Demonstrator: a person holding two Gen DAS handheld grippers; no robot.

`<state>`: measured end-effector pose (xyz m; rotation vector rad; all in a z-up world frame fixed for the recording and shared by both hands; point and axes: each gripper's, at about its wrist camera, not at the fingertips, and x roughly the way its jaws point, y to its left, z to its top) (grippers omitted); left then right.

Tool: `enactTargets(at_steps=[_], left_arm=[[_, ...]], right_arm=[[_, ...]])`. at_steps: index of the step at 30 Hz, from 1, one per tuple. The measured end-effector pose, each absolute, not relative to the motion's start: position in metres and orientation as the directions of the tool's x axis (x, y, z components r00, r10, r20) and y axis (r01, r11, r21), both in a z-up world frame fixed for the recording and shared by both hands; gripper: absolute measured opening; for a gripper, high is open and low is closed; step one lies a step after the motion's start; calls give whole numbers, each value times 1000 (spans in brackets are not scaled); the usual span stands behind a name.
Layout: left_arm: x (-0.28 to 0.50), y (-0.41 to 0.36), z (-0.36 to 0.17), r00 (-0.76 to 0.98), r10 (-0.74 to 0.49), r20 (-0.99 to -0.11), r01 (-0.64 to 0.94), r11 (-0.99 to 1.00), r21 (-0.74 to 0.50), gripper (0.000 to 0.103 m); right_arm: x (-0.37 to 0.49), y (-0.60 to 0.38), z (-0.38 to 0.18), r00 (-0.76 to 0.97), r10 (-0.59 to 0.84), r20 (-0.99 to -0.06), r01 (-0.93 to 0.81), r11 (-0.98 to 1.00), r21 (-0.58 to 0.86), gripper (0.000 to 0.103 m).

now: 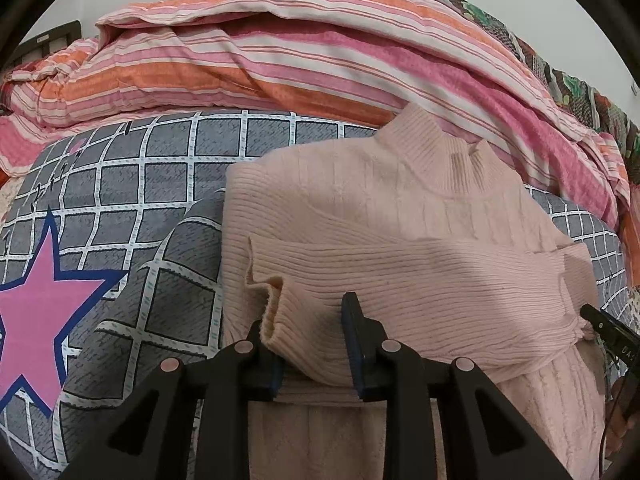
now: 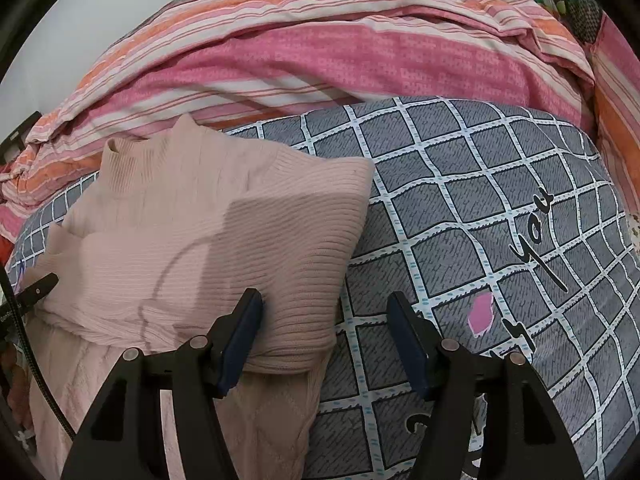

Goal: Fold small clothes

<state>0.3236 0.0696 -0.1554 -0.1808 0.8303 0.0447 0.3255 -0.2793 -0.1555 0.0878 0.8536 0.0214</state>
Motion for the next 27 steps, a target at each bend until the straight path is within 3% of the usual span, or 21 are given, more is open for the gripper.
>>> enactTargets(at_steps=[8, 12, 14, 27], left_arm=[[324, 67, -155, 674, -39, -738, -96, 986, -140, 31], [324, 63, -155, 672, -75, -737, -49, 988, -146, 50], [323, 59, -154, 675, -78, -734, -33, 990, -135, 55], [311, 72, -151, 701, -135, -700, -31, 975, -219, 56]], right_arm=[[325, -278, -155, 658, 49, -752, 13, 997, 76, 65], [325, -277, -155, 658, 48, -751, 11, 997, 73, 65], [325, -277, -155, 658, 48, -751, 10, 997, 73, 65], [315, -280, -149, 687, 92, -721, -2, 992, 125, 65]])
